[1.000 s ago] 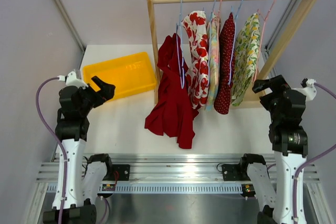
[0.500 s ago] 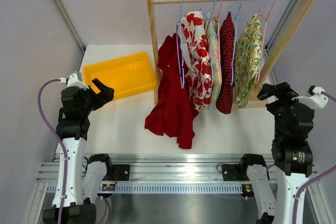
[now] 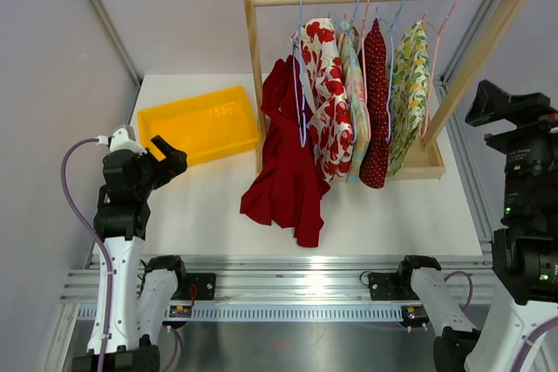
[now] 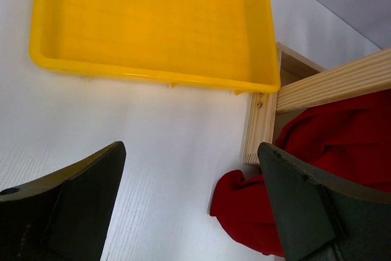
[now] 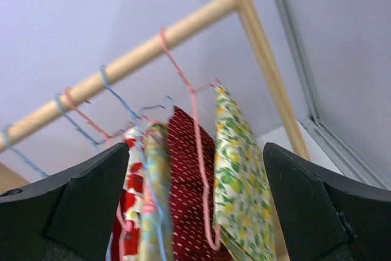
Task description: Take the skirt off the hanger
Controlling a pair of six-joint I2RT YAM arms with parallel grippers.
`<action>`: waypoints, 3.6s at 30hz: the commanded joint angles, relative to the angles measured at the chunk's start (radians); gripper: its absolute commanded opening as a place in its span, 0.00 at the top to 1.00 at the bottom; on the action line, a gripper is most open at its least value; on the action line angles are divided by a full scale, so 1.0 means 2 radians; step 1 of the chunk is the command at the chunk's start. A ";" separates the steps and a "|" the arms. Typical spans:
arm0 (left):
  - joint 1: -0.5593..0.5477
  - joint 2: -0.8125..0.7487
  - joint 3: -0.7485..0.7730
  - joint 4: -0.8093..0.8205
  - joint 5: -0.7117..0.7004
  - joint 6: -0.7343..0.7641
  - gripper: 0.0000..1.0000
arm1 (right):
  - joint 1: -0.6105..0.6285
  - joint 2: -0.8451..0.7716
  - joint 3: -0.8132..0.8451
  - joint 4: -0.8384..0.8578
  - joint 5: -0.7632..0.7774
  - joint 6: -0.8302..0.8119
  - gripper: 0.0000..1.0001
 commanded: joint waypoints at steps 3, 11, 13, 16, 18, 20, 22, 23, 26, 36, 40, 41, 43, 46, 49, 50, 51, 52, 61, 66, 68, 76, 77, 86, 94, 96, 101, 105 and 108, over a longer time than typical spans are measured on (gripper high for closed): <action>-0.002 -0.006 0.000 0.014 0.013 0.000 0.07 | 0.002 0.085 0.071 0.041 -0.085 0.004 0.01; -0.002 -0.033 -0.004 0.017 0.014 0.000 0.07 | 0.002 0.202 0.080 0.058 -0.112 0.008 0.03; -0.002 -0.034 -0.005 0.017 0.016 0.000 0.07 | 0.003 0.217 0.069 0.067 -0.107 0.007 0.03; -0.003 -0.034 -0.005 0.017 0.020 0.001 0.06 | 0.003 0.230 0.055 0.076 -0.099 0.005 0.04; -0.003 -0.036 -0.006 0.017 0.021 0.000 0.06 | 0.002 0.233 0.049 0.081 -0.097 0.004 0.05; -0.003 -0.036 -0.006 0.018 0.022 0.001 0.07 | 0.002 0.240 0.044 0.081 -0.097 0.004 0.06; -0.004 -0.037 -0.006 0.018 0.022 0.000 0.07 | 0.002 0.245 0.041 0.080 -0.096 0.004 0.24; -0.004 -0.037 -0.006 0.018 0.022 0.001 0.07 | 0.002 0.246 0.039 0.080 -0.095 0.004 0.31; -0.004 -0.037 -0.006 0.018 0.021 0.000 0.06 | 0.002 0.247 0.032 0.083 -0.099 0.007 0.56; -0.004 -0.033 -0.004 0.017 0.022 0.002 0.06 | 0.002 0.267 0.031 0.078 -0.119 0.009 0.60; -0.004 -0.030 0.000 0.028 0.037 0.006 0.06 | 0.002 0.274 0.035 0.076 -0.122 0.007 0.77; -0.003 -0.025 0.002 0.033 0.040 0.006 0.06 | 0.002 0.275 0.037 0.075 -0.123 0.007 0.86; -0.004 -0.018 0.017 0.039 0.049 0.007 0.06 | 0.002 0.280 0.047 0.069 -0.126 0.009 1.00; -0.021 -0.005 0.052 0.051 0.056 0.018 0.01 | 0.002 0.277 0.065 0.067 -0.129 0.011 1.00; -0.073 0.030 0.140 0.048 0.029 0.032 0.01 | 0.002 0.282 0.112 0.049 -0.125 0.011 1.00; -0.091 0.045 0.188 0.041 0.013 0.040 0.01 | 0.002 0.283 0.126 0.044 -0.124 0.011 1.00; -0.110 0.058 0.219 0.037 0.003 0.046 0.01 | 0.002 0.285 0.152 0.032 -0.123 0.011 1.00; -0.151 0.085 0.243 0.032 -0.007 0.051 0.01 | 0.003 0.285 0.165 0.026 -0.123 0.011 1.00; -0.381 0.233 0.490 -0.001 -0.022 0.113 0.01 | 0.002 0.224 0.183 -0.024 -0.123 0.010 1.00; -0.556 0.338 0.588 -0.034 -0.084 0.165 0.01 | 0.003 0.166 0.146 -0.057 -0.141 0.013 1.00; -0.592 0.360 0.609 -0.034 -0.095 0.180 0.01 | 0.002 0.146 0.129 -0.059 -0.158 0.022 1.00; -0.711 0.450 0.606 -0.004 -0.109 0.195 0.01 | 0.002 0.053 0.090 -0.102 -0.197 0.043 1.00; -0.718 0.453 0.591 0.003 -0.101 0.194 0.01 | 0.002 0.045 0.087 -0.108 -0.198 0.043 1.00; -0.789 0.451 0.523 0.074 -0.107 0.184 0.01 | 0.002 0.003 0.081 -0.136 -0.193 0.046 1.00; -0.818 0.476 0.516 0.089 -0.134 0.178 0.01 | 0.002 0.001 0.094 -0.144 -0.199 0.049 1.00; -0.821 0.486 0.518 0.097 -0.137 0.177 0.01 | 0.003 0.001 0.095 -0.146 -0.201 0.051 1.00; -0.823 0.505 0.521 0.106 -0.143 0.177 0.01 | 0.002 -0.003 0.095 -0.147 -0.204 0.053 1.00; -0.823 0.520 0.529 0.108 -0.144 0.176 0.01 | 0.003 -0.003 0.095 -0.149 -0.205 0.053 1.00; -0.823 0.526 0.528 0.114 -0.150 0.175 0.01 | 0.002 -0.006 0.094 -0.151 -0.207 0.053 1.00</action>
